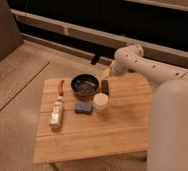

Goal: Place the eraser on the white sponge

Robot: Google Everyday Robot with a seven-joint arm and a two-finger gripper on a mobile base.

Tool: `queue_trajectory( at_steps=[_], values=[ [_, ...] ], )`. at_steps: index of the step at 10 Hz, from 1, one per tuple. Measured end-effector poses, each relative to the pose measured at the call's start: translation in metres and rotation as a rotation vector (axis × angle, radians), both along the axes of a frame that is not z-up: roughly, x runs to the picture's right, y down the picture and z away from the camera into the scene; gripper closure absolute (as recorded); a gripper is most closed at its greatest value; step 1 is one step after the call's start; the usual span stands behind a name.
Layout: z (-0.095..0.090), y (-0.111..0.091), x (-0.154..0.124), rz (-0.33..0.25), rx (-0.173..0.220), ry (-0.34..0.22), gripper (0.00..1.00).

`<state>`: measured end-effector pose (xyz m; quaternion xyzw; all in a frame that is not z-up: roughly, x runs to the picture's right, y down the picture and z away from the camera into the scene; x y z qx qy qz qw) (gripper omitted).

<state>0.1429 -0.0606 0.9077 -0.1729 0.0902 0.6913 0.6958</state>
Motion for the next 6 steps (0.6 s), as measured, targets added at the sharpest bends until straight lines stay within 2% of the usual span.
queue_trajectory(
  at_steps=[2,3,4,6],
  values=[
    [0.018,0.002,0.015,0.024,-0.059,0.060,0.35],
    [0.024,0.004,0.015,0.032,-0.081,0.069,0.35],
    [0.035,0.011,0.006,0.059,-0.130,0.062,0.35],
    [0.048,0.023,-0.020,0.085,-0.197,0.017,0.35]
  ],
)
